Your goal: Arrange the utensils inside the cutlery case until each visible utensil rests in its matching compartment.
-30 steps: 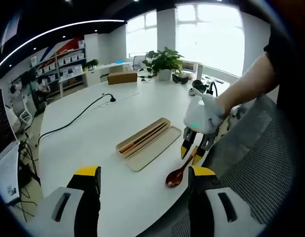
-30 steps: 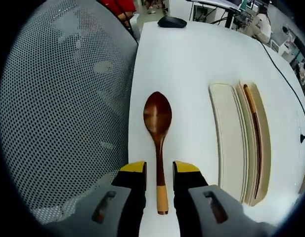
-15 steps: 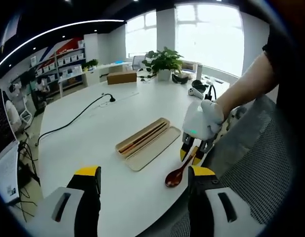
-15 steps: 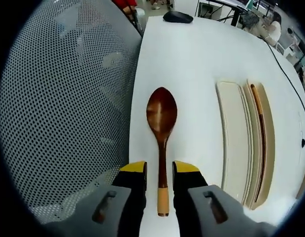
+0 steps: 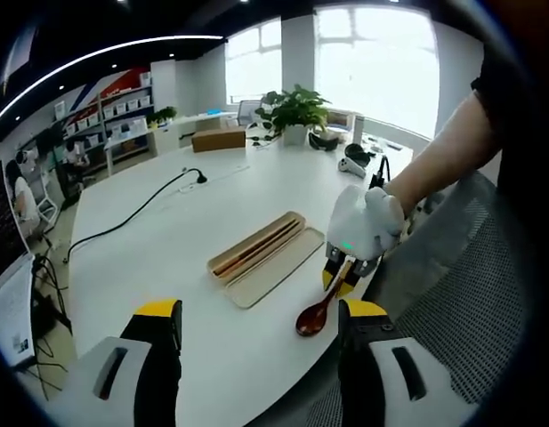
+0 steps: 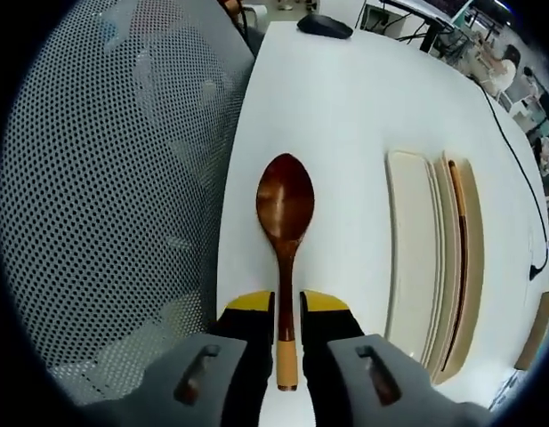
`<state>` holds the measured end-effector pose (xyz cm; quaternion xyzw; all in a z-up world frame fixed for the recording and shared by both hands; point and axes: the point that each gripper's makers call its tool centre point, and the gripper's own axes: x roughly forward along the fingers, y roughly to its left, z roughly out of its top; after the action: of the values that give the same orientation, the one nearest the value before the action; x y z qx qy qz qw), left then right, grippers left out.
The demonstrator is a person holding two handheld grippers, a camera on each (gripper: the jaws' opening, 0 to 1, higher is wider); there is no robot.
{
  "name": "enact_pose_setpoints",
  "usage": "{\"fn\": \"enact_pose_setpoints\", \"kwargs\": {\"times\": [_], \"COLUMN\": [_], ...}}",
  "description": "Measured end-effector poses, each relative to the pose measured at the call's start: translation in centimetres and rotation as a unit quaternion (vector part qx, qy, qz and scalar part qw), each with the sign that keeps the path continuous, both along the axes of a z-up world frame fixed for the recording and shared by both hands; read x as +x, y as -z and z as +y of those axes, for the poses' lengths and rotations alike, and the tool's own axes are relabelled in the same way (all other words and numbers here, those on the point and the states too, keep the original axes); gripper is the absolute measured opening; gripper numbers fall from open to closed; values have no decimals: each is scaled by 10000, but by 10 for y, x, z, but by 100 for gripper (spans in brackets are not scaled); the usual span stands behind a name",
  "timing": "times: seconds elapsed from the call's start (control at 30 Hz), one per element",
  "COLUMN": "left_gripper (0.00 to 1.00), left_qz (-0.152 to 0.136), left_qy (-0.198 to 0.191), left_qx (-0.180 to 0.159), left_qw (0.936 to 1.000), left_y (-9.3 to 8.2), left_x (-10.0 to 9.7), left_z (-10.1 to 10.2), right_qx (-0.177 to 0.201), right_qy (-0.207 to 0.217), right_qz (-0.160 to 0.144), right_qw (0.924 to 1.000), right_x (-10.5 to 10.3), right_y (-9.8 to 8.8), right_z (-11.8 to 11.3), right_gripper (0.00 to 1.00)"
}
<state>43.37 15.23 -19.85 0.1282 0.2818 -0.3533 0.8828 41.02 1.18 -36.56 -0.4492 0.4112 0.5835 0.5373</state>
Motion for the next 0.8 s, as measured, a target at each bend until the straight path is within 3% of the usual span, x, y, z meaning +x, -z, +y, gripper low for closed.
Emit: {"fn": "enact_pose_setpoints", "kwargs": {"times": [0.33,0.67,0.8], "left_gripper": [74,73,73], "left_qz": [-20,-29,-23], "left_qy": [22,67,91], "left_qx": [36,31,28], "left_qw": [10000,10000,10000], "left_y": [0,0,0], "left_x": [0,-2,-2], "left_z": [-1,-2,-3], "right_qx": [-261,-336,-189], "right_qy": [-189,-171,-116], "right_qz": [-130,-18,17], "right_qw": [9994,9993,9998], "right_x": [-1,1,1], "right_y": [1,1,0], "right_z": [2,1,1], "right_gripper": [9,9,9]}}
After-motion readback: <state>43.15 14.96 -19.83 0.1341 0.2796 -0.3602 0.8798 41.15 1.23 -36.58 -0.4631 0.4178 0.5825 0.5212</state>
